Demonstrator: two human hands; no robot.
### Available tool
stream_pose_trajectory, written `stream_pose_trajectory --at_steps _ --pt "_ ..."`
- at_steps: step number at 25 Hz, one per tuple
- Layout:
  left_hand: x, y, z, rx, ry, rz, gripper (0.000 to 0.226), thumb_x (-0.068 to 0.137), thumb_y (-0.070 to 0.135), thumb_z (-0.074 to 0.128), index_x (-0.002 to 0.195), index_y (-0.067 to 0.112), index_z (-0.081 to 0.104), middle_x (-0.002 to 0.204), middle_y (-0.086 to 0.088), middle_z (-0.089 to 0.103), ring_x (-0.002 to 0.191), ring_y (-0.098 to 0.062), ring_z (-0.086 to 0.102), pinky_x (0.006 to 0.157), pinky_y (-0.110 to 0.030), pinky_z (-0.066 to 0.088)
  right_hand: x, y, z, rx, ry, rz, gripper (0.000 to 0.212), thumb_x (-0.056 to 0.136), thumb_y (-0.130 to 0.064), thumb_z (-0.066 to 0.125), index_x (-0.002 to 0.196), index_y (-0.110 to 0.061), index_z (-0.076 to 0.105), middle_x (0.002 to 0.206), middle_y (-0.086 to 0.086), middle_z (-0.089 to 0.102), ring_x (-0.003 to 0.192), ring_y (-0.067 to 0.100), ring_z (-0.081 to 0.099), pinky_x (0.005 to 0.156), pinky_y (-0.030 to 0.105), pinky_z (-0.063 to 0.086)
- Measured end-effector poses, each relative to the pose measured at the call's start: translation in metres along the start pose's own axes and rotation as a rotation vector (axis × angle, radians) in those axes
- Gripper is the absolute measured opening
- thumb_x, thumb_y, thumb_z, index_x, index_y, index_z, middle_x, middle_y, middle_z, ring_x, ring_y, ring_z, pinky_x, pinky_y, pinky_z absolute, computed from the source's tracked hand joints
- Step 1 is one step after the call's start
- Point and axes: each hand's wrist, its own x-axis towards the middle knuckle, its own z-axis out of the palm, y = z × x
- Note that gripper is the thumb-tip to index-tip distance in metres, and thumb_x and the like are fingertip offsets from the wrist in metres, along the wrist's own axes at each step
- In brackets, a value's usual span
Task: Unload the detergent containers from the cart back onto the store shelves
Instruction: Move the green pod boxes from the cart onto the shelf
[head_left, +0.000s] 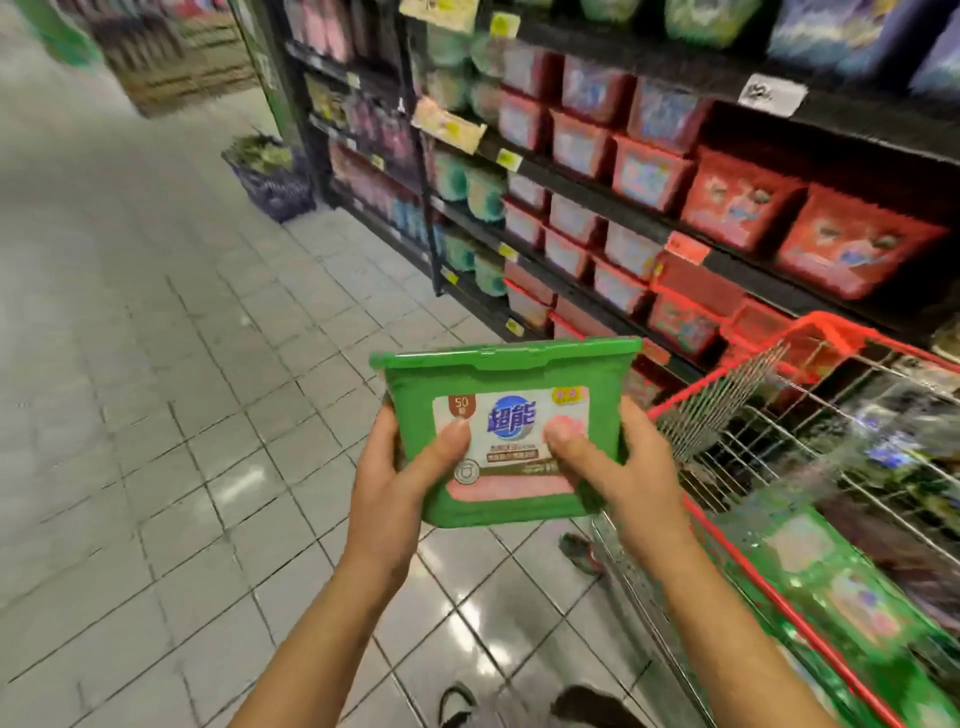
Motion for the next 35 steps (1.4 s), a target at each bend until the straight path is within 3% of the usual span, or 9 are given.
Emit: stream_pose_trajectory --at_steps 3,9,14,19,23,27,31,35 --pt "0.036 0.010 -0.039 -0.024 0.020 -0.017 0.042 0.071 0.025 0.072 0.110 0.016 0.063 0.099 -0.004 0.076 0.085 -0.018 0.074 0.063 -0.021 0.056 0.029 0.001 0.046 0.011 0.002 0.008 0.053 0.063 -0.045 0.073 0.107 -0.016 0.065 0.095 -0.007 0.076 0.085 0.007 0.071 0.071 0.016 0.052" --pt "0.137 0.023 -0.065 -0.020 -0.021 -0.001 0.050 0.073 0.022 0.072 0.120 0.011 0.057 0.102 -0.003 0.075 0.086 -0.019 0.074 0.064 -0.022 0.057 0.120 0.014 0.094 0.051 0.023 0.006 0.056 0.067 -0.039 0.074 0.114 -0.013 0.062 0.097 -0.006 0.075 0.086 0.009 0.071 0.069 0.017 0.052" --pt "0.274 0.055 -0.058 0.004 -0.079 0.044 0.072 0.068 0.025 0.082 0.131 0.012 0.048 0.103 -0.003 0.075 0.085 -0.018 0.074 0.063 -0.022 0.057 0.244 0.015 0.118 0.085 0.094 -0.032 0.042 0.076 -0.026 0.067 0.115 -0.013 0.059 0.101 -0.002 0.075 0.091 0.016 0.072 0.073 0.024 0.057" --pt "0.405 0.105 -0.033 -0.036 -0.110 0.122 0.069 0.067 0.024 0.080 0.128 0.013 0.048 0.102 -0.002 0.075 0.084 -0.015 0.074 0.063 -0.021 0.056 0.376 -0.026 0.127 0.031 0.119 -0.137 0.035 0.075 -0.031 0.068 0.108 -0.021 0.061 0.098 -0.006 0.075 0.088 0.013 0.073 0.070 0.025 0.057" --pt "0.501 0.153 -0.002 -0.084 -0.218 0.207 0.064 0.069 0.024 0.079 0.125 0.010 0.050 0.103 0.000 0.075 0.088 -0.014 0.073 0.066 -0.021 0.056 0.469 -0.068 0.126 -0.049 0.200 -0.284 0.039 0.073 -0.037 0.071 0.107 -0.019 0.063 0.098 -0.009 0.075 0.088 0.007 0.071 0.070 0.018 0.054" --pt "0.596 0.193 0.029 -0.096 -0.345 0.299 0.052 0.071 0.028 0.073 0.119 0.015 0.055 0.104 0.002 0.075 0.094 -0.015 0.072 0.071 -0.022 0.056 0.553 -0.104 0.122 -0.096 0.272 -0.426 0.039 0.073 -0.039 0.073 0.104 -0.016 0.064 0.074 -0.015 0.071 0.066 -0.001 0.064 0.059 0.012 0.048" --pt "0.689 0.234 0.063 -0.130 -0.517 0.367 0.065 0.074 0.028 0.075 0.131 0.011 0.047 0.116 -0.002 0.071 0.102 -0.016 0.070 0.078 -0.025 0.057 0.635 -0.143 0.122 -0.144 0.388 -0.548 0.044 0.073 -0.035 0.073 0.111 -0.013 0.064 0.094 -0.010 0.075 0.083 0.004 0.070 0.068 0.016 0.051" --pt "0.764 0.291 0.107 -0.148 -0.698 0.429 0.069 0.072 0.034 0.068 0.133 0.014 0.044 0.122 -0.004 0.067 0.103 -0.015 0.069 0.075 -0.024 0.057 0.704 -0.196 0.116 -0.180 0.478 -0.612 0.044 0.074 -0.029 0.071 0.113 -0.009 0.064 0.096 -0.005 0.076 0.088 0.009 0.072 0.070 0.020 0.054"
